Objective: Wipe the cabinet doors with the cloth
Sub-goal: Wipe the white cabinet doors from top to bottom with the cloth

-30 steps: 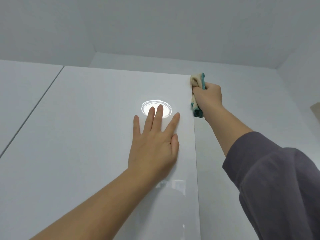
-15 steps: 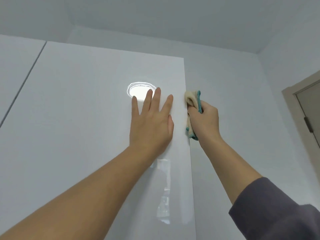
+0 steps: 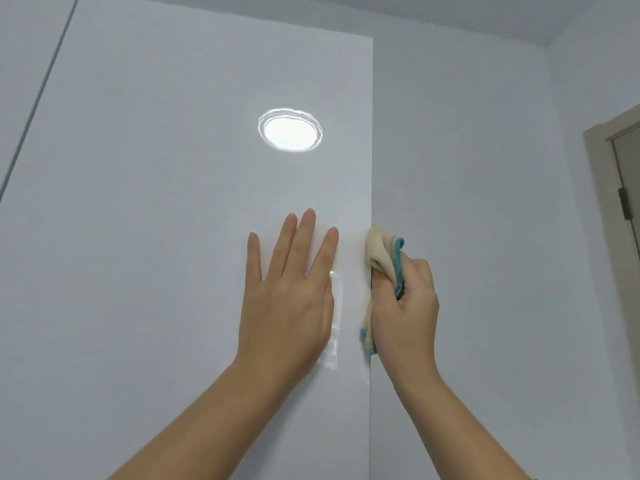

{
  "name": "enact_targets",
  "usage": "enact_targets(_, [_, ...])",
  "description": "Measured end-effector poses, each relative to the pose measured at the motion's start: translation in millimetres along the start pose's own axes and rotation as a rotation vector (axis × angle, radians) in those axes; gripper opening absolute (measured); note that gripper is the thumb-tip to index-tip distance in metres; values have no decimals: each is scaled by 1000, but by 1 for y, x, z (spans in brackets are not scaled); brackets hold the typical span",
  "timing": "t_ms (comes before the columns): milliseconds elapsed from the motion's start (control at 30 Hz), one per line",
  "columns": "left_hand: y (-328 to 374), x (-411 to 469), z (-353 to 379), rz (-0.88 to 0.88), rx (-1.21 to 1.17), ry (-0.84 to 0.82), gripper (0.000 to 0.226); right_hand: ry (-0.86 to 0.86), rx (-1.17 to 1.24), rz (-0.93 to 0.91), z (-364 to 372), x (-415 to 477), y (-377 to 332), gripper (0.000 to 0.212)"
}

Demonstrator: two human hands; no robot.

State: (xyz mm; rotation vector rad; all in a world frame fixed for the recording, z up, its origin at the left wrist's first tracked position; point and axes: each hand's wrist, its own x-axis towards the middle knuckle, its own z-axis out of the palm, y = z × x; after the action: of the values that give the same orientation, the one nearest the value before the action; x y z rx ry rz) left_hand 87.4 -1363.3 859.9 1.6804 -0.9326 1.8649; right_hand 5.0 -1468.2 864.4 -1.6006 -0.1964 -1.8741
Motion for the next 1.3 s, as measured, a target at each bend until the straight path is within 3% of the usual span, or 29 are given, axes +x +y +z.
enact_targets(133, [15, -60, -3, -23, 12, -52, 58, -26, -4, 14, -14, -50, 17, 33])
enact_targets(300, [41, -136, -12, -31, 42, -139, 55, -53, 5, 74, -38, -130, 43, 11])
enact_targets(600, [80, -274, -20, -44, 28, -245, 56, -83, 52, 161, -84, -282, 85, 20])
enact_targets(733, [88, -342, -22, -50, 35, -262, 56, -88, 47, 144, -101, -345, 107, 13])
enact_targets(1133, [126, -551, -22, -9, 26, -221, 53, -38, 109, 57, -143, -523, 173, 23])
enact_targets(1300, [146, -626, -22, -9, 12, -224, 53, -95, 125, 92, -171, -607, 200, 22])
